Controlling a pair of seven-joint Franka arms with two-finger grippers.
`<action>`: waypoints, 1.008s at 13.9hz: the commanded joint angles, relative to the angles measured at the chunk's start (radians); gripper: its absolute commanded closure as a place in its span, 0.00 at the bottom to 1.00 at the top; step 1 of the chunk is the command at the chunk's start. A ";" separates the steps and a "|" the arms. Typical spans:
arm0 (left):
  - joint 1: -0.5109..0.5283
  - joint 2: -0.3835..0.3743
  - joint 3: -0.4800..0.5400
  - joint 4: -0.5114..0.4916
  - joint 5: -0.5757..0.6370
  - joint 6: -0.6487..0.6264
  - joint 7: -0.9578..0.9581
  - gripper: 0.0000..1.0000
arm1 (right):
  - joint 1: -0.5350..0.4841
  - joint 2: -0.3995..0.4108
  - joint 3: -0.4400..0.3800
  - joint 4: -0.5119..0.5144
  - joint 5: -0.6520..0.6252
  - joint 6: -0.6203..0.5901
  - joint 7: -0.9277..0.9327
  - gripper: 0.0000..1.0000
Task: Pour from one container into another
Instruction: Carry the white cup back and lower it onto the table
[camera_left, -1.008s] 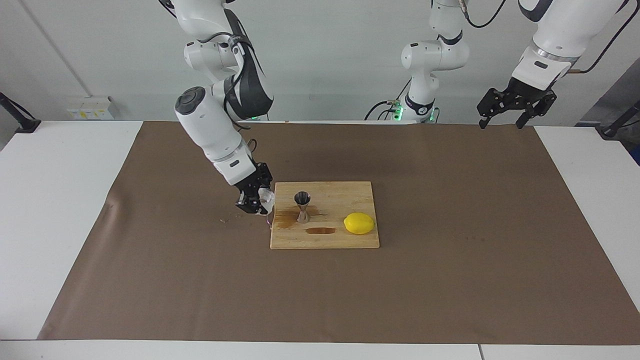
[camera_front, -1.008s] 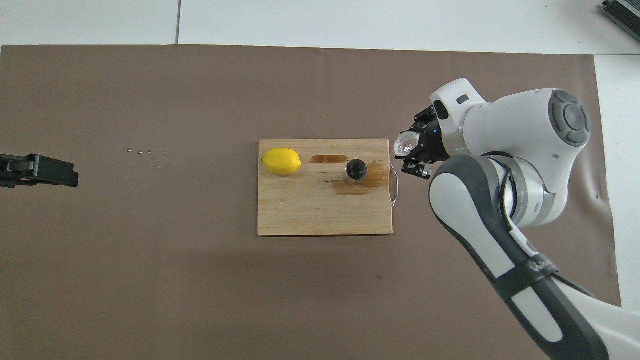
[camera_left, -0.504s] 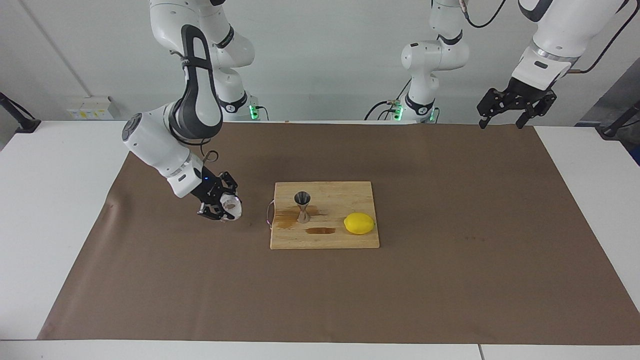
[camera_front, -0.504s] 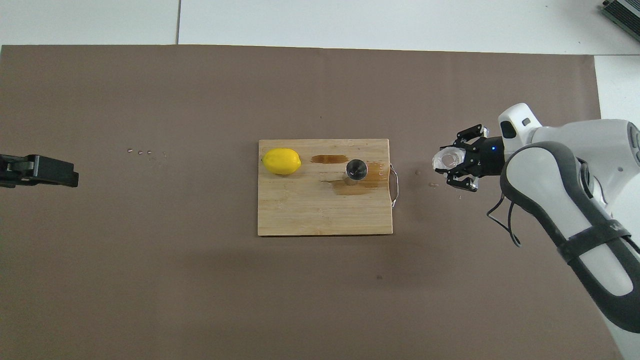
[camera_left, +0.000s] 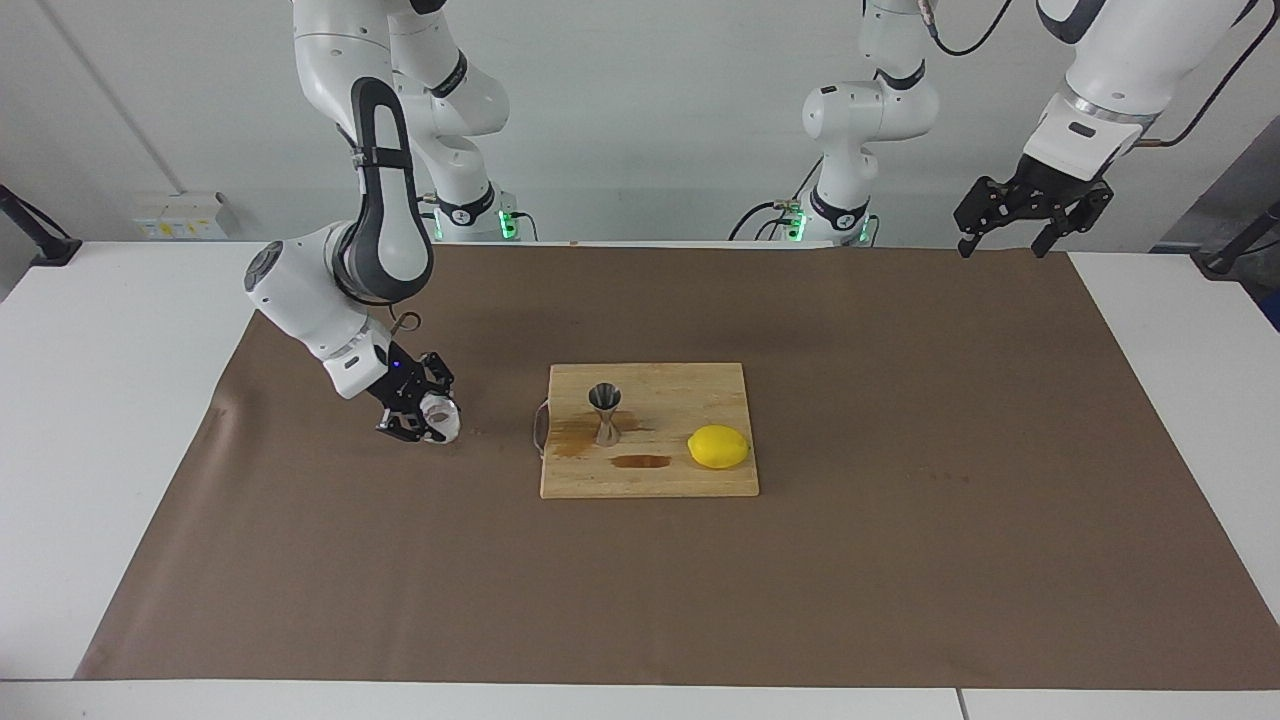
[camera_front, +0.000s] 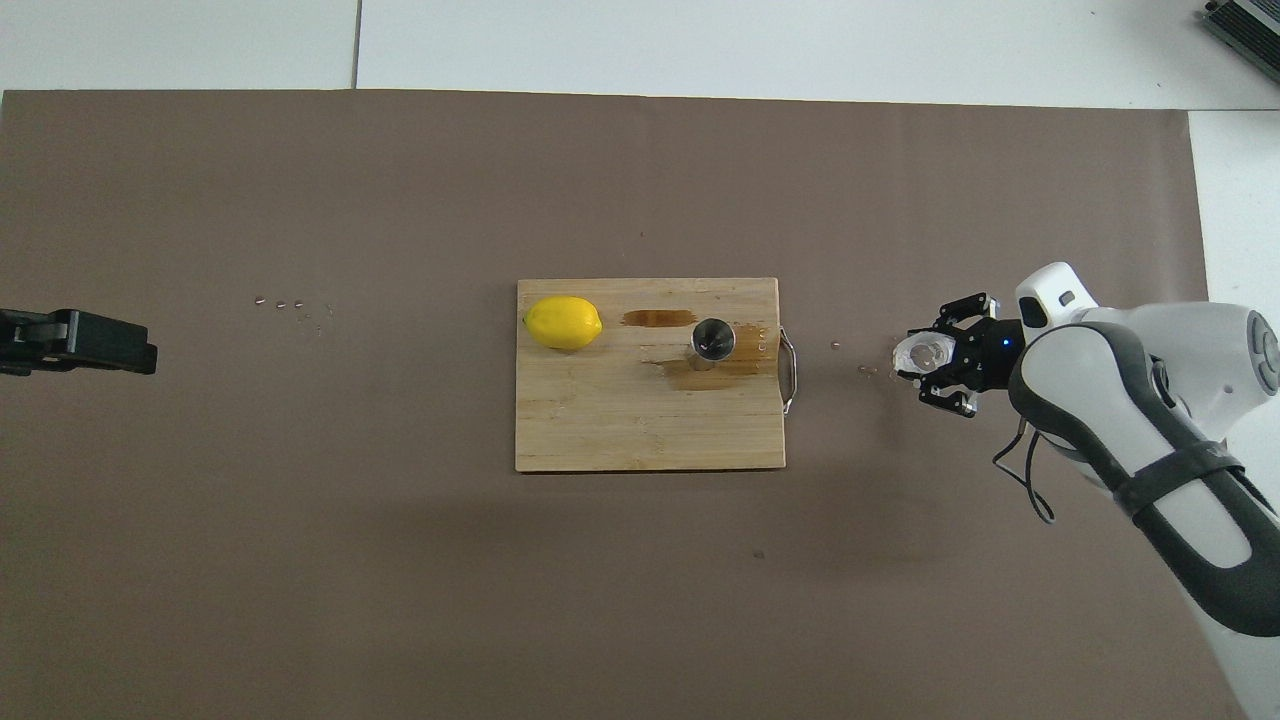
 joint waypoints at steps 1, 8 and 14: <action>-0.007 -0.030 0.010 -0.033 -0.011 0.004 0.004 0.00 | -0.023 0.009 0.014 -0.007 0.065 0.030 -0.083 0.58; -0.007 -0.030 0.010 -0.033 -0.011 0.004 0.004 0.00 | -0.018 0.006 0.012 -0.004 0.065 0.018 -0.056 0.00; -0.007 -0.030 0.010 -0.033 -0.010 0.004 0.003 0.00 | -0.008 -0.069 0.012 0.011 -0.047 -0.019 0.220 0.00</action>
